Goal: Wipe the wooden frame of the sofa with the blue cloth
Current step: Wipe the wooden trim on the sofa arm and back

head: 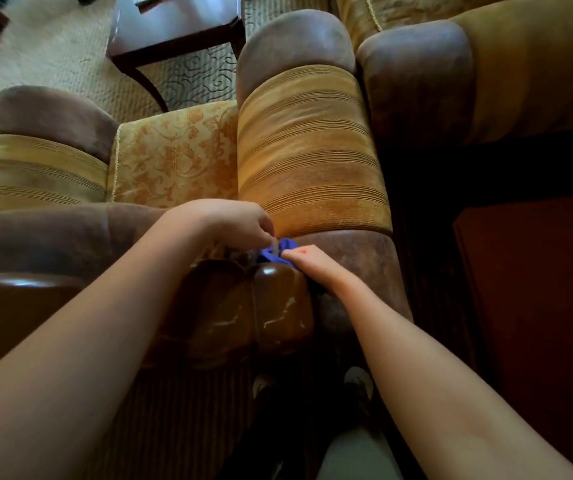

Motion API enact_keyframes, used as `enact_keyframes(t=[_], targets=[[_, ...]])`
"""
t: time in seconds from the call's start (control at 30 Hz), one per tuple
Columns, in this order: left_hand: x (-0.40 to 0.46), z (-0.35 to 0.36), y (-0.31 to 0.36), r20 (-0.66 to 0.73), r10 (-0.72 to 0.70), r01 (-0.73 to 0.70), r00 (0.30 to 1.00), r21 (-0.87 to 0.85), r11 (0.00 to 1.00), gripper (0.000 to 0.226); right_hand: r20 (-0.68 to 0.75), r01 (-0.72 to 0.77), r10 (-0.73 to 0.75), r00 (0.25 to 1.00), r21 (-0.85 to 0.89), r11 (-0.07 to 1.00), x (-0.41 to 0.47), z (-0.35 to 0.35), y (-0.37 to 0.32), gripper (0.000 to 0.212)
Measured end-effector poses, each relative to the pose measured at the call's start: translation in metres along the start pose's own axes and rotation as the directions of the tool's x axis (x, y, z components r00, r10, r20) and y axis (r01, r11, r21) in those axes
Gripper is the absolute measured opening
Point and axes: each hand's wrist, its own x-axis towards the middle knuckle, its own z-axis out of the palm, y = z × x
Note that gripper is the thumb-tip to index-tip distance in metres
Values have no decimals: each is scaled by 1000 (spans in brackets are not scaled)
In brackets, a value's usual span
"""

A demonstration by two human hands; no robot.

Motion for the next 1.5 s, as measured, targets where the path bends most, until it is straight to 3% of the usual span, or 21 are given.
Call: enact_keyframes(t=[0.13, 0.27, 0.37, 0.47, 0.67, 0.77, 0.87, 0.97, 1.13, 1.2, 1.27, 1.33, 1.5], targets=[[9, -5, 3, -7, 17, -17, 1000, -1, 1000, 34, -160, -92, 82, 984, -55, 994, 9, -5, 30, 38], [18, -2, 1, 55, -2, 1, 998, 22, 1000, 35, -84, 2, 2, 996, 48, 999, -2, -8, 29, 31], [25, 3, 1, 88, -33, 28, 996, 61, 998, 35, -4, 92, -92, 996, 29, 995, -8, -8, 19, 24], [31, 2, 4, 96, -54, 47, 994, 77, 996, 35, 27, 36, -37, 999, 36, 999, 2, -9, 20, 25], [34, 1, 2, 128, -64, 56, 990, 66, 996, 36, -16, -140, 139, 990, -128, 982, 23, -13, 31, 34], [26, 3, 2, 117, -53, 48, 992, 53, 997, 34, -116, -96, 87, 989, -77, 992, 14, -6, 35, 33], [17, 5, 5, 101, -30, 26, 994, 42, 999, 31, -295, 86, -48, 954, 117, 989, -9, 1, 45, 34], [2, 5, 13, 76, 12, -14, 997, 17, 1000, 31, -431, 203, -56, 900, 303, 931, -38, 21, 65, 18], [-26, 10, 21, 2, 39, -40, 999, 58, 998, 34, -616, 161, 278, 737, 559, 813, -64, 73, 98, 36], [-35, 16, 18, -68, 21, -15, 997, 100, 995, 38, -596, 223, 414, 688, 717, 661, -65, 91, 100, 36], [-43, 23, 13, -141, 14, 8, 990, 152, 988, 41, -538, 330, 484, 690, 829, 452, -63, 102, 95, 34], [-47, 29, 8, -174, 14, 17, 985, 175, 984, 43, -509, 393, 504, 698, 860, 326, -63, 112, 88, 33], [-50, 38, 11, -284, 19, 50, 959, 233, 971, 50, -644, 577, 434, 630, 762, 294, -91, 155, 62, 28]])
